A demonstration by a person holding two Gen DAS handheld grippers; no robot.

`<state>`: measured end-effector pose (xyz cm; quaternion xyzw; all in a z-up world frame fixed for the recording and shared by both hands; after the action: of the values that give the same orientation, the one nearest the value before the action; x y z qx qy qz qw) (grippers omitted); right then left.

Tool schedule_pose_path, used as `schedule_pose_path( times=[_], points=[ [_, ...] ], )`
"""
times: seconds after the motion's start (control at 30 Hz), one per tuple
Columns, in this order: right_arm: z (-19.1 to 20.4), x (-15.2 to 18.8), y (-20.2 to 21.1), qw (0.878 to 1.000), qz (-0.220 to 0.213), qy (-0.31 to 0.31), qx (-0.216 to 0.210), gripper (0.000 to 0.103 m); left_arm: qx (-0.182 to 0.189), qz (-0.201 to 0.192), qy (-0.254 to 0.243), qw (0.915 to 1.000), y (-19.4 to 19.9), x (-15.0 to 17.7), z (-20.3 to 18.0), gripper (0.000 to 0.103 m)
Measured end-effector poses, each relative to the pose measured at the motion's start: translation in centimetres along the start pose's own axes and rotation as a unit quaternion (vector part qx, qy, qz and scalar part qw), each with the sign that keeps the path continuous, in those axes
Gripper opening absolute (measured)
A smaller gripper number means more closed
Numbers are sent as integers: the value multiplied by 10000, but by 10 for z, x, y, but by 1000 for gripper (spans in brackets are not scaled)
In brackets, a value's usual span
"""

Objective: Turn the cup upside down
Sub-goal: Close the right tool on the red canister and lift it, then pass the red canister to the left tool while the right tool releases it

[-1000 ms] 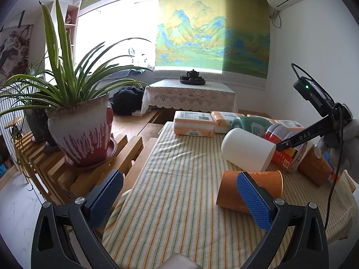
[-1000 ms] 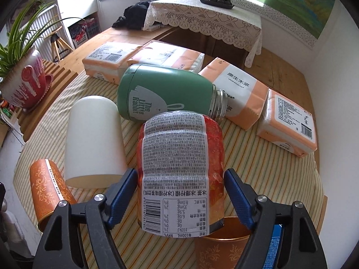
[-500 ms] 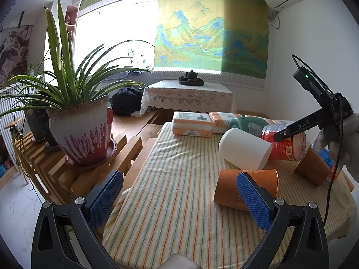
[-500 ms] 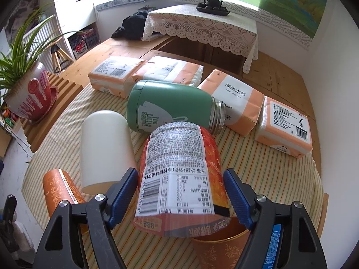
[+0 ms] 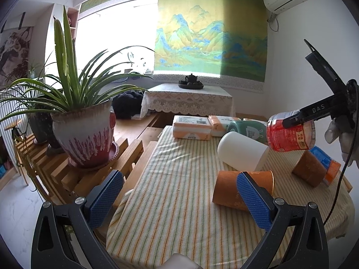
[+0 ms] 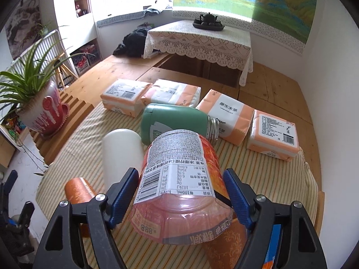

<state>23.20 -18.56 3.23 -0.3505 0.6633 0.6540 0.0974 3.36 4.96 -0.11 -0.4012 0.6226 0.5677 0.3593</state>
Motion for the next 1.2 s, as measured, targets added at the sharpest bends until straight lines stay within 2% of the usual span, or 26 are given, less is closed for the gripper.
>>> schedule_pose_path(
  times=[0.2,0.37,0.6,1.03,1.2],
  points=[
    [4,31,35,9995,-256,-143,-140,74,124,10,-35,9999,8,-1,-9,102],
    [10,66,45,9988,-349,-284,-166,74,274,36,-172,9995,12,1,-22,102],
    [21,109,48,9974,-521,-494,92,74,447,175,-330,9983,12,7,-40,102],
    [45,150,49,9940,-806,-580,464,75,715,532,-423,9951,4,20,-52,102],
    [53,160,50,9955,-730,-502,348,76,857,652,-471,9931,5,24,-57,102]
  ],
)
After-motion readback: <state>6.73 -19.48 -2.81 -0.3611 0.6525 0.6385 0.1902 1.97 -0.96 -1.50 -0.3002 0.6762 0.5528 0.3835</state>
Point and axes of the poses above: each gripper's, at about its wrist camera, not at the fingertips, and y roughly against the way its jaws point, z to its left, x to its underside, the point moved 3 cm from there along -y, roughly the way its jaws point, and after that the axes turned 7 degrees about x, right-handed, at the moved point
